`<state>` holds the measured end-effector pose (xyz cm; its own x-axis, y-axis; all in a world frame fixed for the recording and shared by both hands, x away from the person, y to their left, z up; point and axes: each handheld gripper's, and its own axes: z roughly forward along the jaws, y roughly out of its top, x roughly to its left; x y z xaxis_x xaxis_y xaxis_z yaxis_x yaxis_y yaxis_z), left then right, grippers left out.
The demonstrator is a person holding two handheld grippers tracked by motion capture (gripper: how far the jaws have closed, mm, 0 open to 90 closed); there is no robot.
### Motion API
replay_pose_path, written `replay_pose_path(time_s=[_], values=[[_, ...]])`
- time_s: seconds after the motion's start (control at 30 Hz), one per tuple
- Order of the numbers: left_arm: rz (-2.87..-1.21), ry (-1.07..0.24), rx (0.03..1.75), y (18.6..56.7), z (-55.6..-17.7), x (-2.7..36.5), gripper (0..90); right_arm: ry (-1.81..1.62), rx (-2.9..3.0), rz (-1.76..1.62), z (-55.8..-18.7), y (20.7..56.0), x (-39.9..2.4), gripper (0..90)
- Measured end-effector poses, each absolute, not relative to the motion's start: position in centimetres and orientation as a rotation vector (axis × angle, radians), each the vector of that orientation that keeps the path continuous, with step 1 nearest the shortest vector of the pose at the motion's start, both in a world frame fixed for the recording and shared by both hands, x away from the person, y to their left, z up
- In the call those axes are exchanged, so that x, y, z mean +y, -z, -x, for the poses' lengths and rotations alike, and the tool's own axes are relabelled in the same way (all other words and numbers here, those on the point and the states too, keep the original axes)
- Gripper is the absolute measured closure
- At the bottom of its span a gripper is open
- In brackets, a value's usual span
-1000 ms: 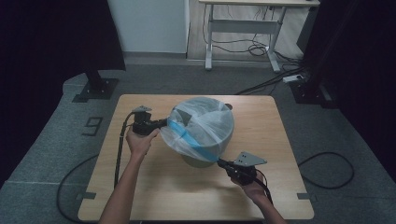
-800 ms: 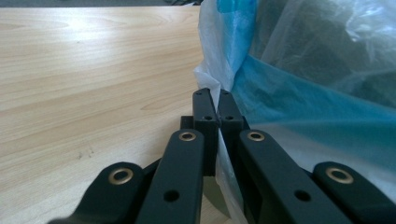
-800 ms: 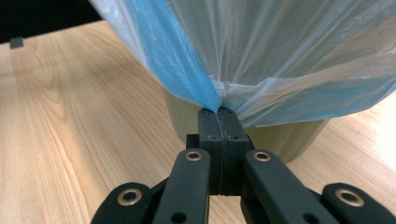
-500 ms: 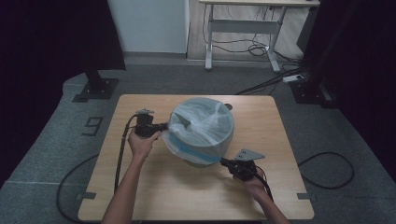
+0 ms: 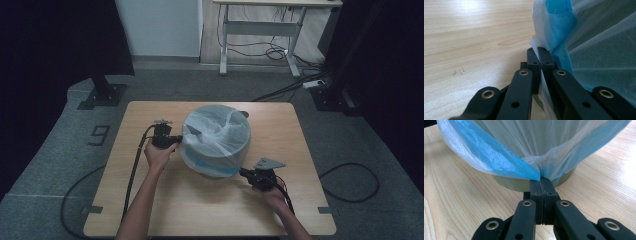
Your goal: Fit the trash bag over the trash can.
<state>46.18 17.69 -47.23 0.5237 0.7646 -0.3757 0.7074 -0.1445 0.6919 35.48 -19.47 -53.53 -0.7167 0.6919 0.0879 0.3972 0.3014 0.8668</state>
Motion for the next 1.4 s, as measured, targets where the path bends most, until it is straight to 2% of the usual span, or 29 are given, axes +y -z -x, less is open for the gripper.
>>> replay_pose_path(time_s=[0.27, 0.3, 0.4, 0.5, 0.63, 0.7, 0.8, 0.93, 1.17, 1.4], values=[[-1.893, -0.084, 1.212, 47.1, -46.1, 17.9, 85.5, -1.359, 2.27, -1.008, -35.6, 53.7, -19.6, 84.3], [-1.9, -0.096, 1.205, 47.0, -46.0, 18.0, 82.1, -1.362, 2.264, -1.007, -35.6, 53.7, -19.7, 82.8], [-1.878, -0.183, 1.183, 46.3, -45.4, 18.4, 64.2, -1.395, 2.222, -1.007, -35.4, 53.3, -19.9, 76.1], [-1.839, -0.234, 1.174, 45.4, -44.7, 19.2, 44.9, -1.428, 2.182, -1.001, -35.1, 52.9, -20.3, 65.0], [-1.8, -0.285, 1.156, 44.1, -43.5, 20.6, 28.4, -1.463, 2.131, -1.001, -34.8, 52.5, -20.9, 55.5], [-1.779, -0.3, 1.141, 43.4, -43.0, 21.2, 23.8, -1.479, 2.112, -1.007, -34.7, 52.4, -21.3, 52.6], [-1.761, -0.301, 1.091, 42.1, -42.2, 21.8, 21.9, -1.49, 2.091, -1.016, -34.4, 52.2, -21.7, 46.7], [-1.768, -0.306, 1.022, 40.2, -41.4, 21.6, 21.3, -1.494, 2.075, -1.029, -33.8, 52.0, -22.5, 43.0], [-1.837, -0.259, 0.905, 37.0, -41.1, 19.4, 20.2, -1.499, 2.052, -1.079, -33.0, 52.0, -24.1, 41.4], [-1.91, -0.198, 0.799, 34.8, -42.5, 16.1, 21.5, -1.51, 2.019, -1.125, -32.5, 52.0, -25.4, 41.4]])
